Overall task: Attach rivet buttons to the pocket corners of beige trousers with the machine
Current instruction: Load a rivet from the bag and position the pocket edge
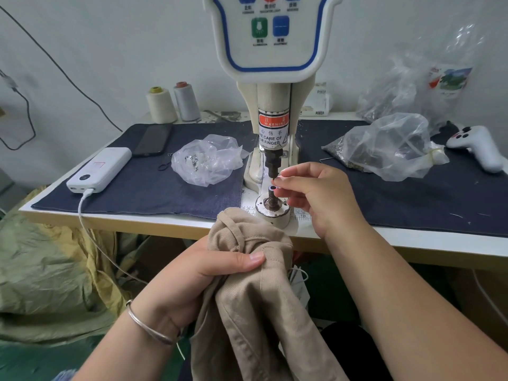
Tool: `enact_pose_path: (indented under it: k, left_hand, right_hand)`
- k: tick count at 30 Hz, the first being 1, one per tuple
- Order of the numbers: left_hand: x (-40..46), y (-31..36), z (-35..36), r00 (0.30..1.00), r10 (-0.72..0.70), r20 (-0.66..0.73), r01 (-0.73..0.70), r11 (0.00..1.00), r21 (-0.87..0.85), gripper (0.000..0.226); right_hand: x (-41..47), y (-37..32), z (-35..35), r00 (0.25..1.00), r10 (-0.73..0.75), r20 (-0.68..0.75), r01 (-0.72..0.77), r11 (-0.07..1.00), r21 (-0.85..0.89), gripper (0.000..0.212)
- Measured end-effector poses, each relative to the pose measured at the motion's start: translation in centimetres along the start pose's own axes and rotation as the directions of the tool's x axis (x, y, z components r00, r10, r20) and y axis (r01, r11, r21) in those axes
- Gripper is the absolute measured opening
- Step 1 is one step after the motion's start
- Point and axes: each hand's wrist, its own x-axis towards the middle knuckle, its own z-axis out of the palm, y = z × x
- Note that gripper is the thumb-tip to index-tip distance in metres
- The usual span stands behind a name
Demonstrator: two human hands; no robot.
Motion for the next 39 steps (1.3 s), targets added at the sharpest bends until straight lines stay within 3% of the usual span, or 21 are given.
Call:
enact_pose_path:
  k: [9, 16, 39]
  left_hand:
    - [0.00, 0.02, 0.00, 1.000, 0.008, 0.002, -0.008, 1.000, 0.018, 0.036]
    - [-0.01, 0.04, 0.05, 1.000, -0.016, -0.008, 0.016, 1.000, 0.013, 0.043]
    - [-0.15, 0.06, 0.23, 1.000, 0.016, -0.020, -0.015, 1.000, 0.027, 0.037]
  right_hand:
    - [0.12, -0.02, -0.02, 0.991, 0.131, 0.036, -0.135, 0.980, 0.147, 0.013]
    - [0.24, -0.63, 0.26, 0.982, 0.188, 0.004, -0.186, 0.971, 0.149, 0.015]
    - [0.42, -0.86, -0.11, 0.970, 0.229, 0.082, -0.243, 0.926, 0.290, 0.015]
